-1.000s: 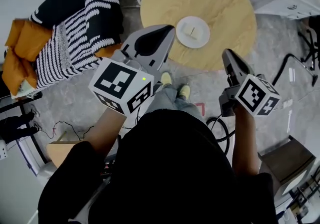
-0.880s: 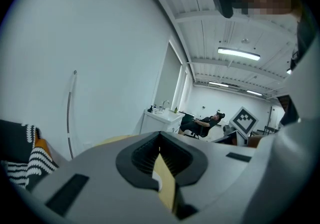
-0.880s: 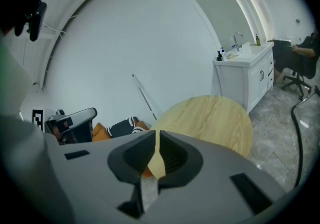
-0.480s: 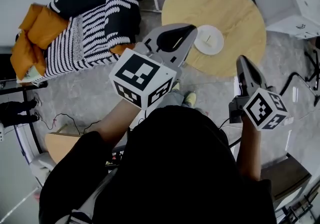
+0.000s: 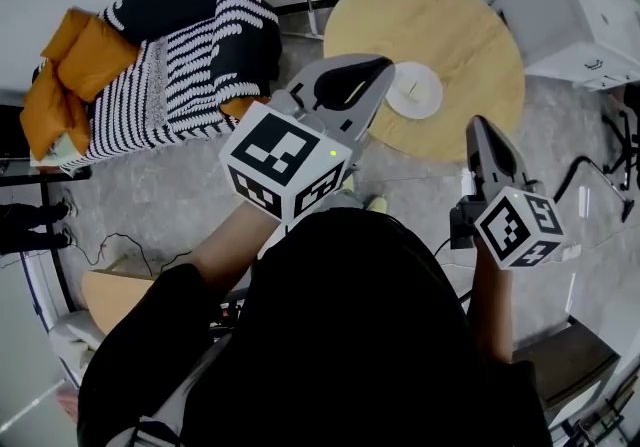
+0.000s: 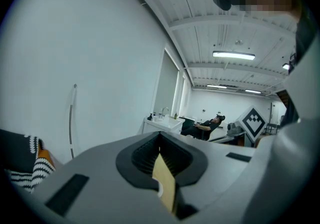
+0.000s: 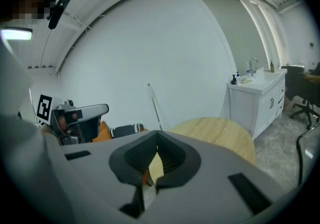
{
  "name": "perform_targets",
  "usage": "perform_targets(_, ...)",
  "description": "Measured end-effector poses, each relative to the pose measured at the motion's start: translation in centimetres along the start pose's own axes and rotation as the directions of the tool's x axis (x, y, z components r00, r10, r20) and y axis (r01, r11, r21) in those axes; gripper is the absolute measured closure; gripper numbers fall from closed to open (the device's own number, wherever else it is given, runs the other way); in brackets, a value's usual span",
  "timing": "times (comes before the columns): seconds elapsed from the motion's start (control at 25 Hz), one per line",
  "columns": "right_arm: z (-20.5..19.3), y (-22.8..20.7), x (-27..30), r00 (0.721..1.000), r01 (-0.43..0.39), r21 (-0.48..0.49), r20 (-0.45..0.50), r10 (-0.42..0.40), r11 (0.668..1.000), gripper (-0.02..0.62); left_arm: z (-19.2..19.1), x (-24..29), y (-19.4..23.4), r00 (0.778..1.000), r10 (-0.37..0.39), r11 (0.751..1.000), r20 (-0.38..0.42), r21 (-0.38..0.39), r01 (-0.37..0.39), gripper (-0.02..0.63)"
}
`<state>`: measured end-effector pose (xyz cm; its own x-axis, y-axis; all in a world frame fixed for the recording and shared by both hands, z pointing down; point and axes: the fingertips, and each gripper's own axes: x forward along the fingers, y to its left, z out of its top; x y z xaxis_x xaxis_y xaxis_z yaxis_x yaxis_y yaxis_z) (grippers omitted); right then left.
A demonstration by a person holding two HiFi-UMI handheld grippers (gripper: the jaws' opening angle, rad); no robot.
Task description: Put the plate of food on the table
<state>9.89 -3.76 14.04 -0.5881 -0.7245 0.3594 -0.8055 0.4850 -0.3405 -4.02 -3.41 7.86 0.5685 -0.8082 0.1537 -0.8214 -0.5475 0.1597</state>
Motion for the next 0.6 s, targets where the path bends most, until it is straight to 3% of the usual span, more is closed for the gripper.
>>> perform_targets(0.6,-0.2,1.8,0.8,1.0,-0.019,-0.029,0.008,0.019,0.999,0.586,0.1,-1.6,1.3,1.0,0.01,1.0,0.029,-0.021,-0.01,0.598)
